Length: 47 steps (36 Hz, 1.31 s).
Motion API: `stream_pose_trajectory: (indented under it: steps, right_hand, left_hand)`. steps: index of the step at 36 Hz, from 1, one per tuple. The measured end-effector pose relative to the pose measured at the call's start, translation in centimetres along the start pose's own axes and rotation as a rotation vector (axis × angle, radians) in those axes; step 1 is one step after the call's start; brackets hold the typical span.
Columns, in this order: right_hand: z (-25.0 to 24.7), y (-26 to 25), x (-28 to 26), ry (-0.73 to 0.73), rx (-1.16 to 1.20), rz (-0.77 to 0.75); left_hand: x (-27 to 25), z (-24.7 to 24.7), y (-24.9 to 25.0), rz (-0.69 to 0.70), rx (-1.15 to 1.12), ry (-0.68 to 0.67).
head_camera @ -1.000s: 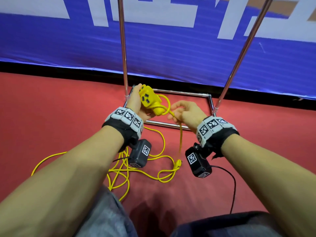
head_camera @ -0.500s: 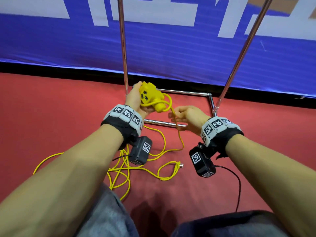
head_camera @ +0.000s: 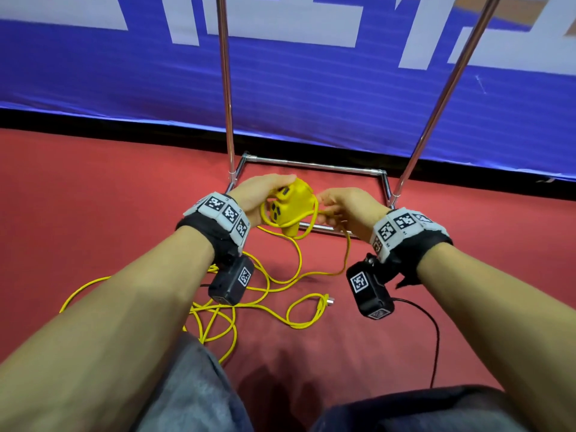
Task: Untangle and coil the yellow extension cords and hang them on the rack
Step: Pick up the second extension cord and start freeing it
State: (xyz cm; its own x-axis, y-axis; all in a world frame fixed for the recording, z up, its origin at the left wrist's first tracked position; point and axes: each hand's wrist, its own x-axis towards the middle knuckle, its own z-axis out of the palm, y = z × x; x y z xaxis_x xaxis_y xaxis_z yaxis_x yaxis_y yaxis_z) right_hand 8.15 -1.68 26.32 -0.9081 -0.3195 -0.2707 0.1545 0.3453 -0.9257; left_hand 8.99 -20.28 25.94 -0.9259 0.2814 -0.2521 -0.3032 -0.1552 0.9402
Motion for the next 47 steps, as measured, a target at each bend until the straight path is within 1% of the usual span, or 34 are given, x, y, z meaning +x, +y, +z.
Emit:
stream_pose_trajectory:
  steps: [2,5,9,12,14,16,19,20,23,25,27,28,29,32,34,36,38,39,43,45,47]
  right_hand:
    - [-0.1,0.2,0.1,0.019,0.037,0.050]
    - [0.0,0.8,0.2,0.044,0.015,0.014]
    - [0.1,1.1,0.1,0.080,0.008,-0.007]
    - [0.6,1.0,0.1,0.128,0.023,-0.028]
    - [0.8,0.6,0.2,0.164,0.021,-0.041]
    - [0.8,0.3,0.3,0.164,0.048,-0.024]
    - [0.7,0.3,0.2,0.158,0.077,-0.007]
    - [0.8,0.3,0.1,0.160,0.083,-0.007]
    - [1.2,0.5,0.1,0.164,0.089,-0.024]
    - [1.5,0.5,0.1,0.168,0.059,-0.045]
    - [1.6,0.6,0.2,0.155,-0.004,-0.042]
    - [1.5,0.8,0.3,0.150,-0.056,-0.039]
    - [1.4,0.9,0.5,0.149,-0.118,-0.039]
    - [1.5,1.2,0.9,0.170,-0.264,-0.058]
    - [2.3,1.5,1.3,0.141,-0.255,-0.058]
    - [3.3,2.0,2.0,0.112,-0.251,-0.046]
    - [4.0,2.4,2.7,0.118,-0.211,-0.025]
    - [4.3,2.8,3.1,0.116,-0.151,-0.004]
    - [5.9,4.6,4.1,0.029,0.177,0.136]
    - [6.7,6.2,4.7,0.059,0.277,0.127]
    - [7.3,7.9,5.2,0.136,0.360,0.098]
  left_hand:
    - [-0.3,0.2,0.0,0.024,0.066,0.046]
    - [0.0,0.2,-0.4,0.050,0.170,0.106]
    - [0.2,0.2,-0.3,0.101,0.264,0.099]
    - [0.4,0.1,-0.5,0.117,0.430,0.144]
    - [0.2,0.3,-0.7,0.092,0.538,0.175]
    - [0.0,0.4,-0.5,0.087,0.504,0.177]
    - [-0.2,0.8,-0.1,0.040,0.341,0.167]
    - [-0.2,0.8,-0.1,0.032,0.351,0.161]
    - [0.1,0.4,-1.1,0.039,0.541,0.167]
    - [0.2,0.0,-1.6,0.053,0.700,0.258]
    - [0.1,-0.6,-1.7,0.052,0.877,0.390]
    - [0.1,-1.0,-1.6,0.040,0.904,0.432]
    - [0.1,-1.4,-1.6,0.032,0.893,0.447]
    - [0.1,-2.6,-1.6,-0.035,0.905,0.402]
    - [0.1,-3.6,-1.6,-0.067,0.922,0.393]
    - [0.2,-4.7,-1.5,-0.078,0.881,0.407]
    - [0.4,-6.0,-1.1,-0.071,0.859,0.415]
    - [0.6,-6.7,-1.1,-0.070,0.838,0.411]
    - [1.8,-8.7,-2.1,-0.126,0.666,0.426]
    - [2.3,-9.3,-3.3,-0.143,0.640,0.444]
    - [2.9,-9.7,-4.9,-0.100,0.687,0.506]
